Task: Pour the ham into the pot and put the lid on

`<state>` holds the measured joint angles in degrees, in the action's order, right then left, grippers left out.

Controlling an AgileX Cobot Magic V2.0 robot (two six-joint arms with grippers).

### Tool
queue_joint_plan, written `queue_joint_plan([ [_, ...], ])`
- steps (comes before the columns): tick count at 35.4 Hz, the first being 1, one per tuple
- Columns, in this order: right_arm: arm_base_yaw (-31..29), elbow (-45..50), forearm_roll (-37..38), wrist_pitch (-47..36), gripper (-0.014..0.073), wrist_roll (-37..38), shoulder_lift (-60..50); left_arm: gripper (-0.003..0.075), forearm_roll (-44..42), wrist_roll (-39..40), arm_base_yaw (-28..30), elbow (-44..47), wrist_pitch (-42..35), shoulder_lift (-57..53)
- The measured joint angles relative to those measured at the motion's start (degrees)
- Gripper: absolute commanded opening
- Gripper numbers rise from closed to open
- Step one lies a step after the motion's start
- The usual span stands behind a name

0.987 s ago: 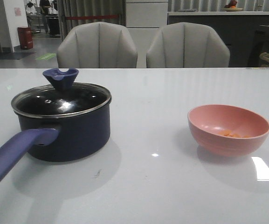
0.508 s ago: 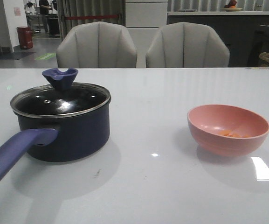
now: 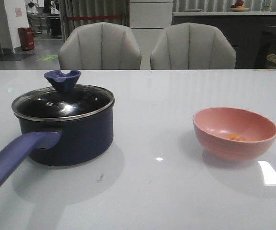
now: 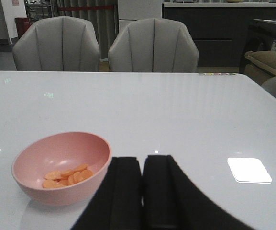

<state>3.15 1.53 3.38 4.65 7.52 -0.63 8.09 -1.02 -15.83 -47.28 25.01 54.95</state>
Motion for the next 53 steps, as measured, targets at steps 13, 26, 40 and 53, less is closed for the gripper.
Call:
queue_joint_plan([
  [13, 0.0, 0.0, 0.0, 0.0, 0.0147, 0.0, 0.0, 0.0637, 1.51, 0.0, -2.88, -20.88, 11.26, 23.72],
  [26, 0.0, 0.0, 0.0, 0.0, 0.0147, 0.0, 0.0, 0.0637, -0.09, 3.08, -4.6, -36.85, 23.56, 40.27],
  [40, 0.0, 0.0, 0.0, 0.0, 0.0147, 0.0, 0.0, 0.0637, -9.54, 14.33, -9.77, -45.15, 31.8, 49.75],
  [53, 0.0, 0.0, 0.0, 0.0, 0.0147, 0.0, 0.0, 0.0635, -9.99, 19.05, -10.23, -46.34, 33.76, 52.98],
])
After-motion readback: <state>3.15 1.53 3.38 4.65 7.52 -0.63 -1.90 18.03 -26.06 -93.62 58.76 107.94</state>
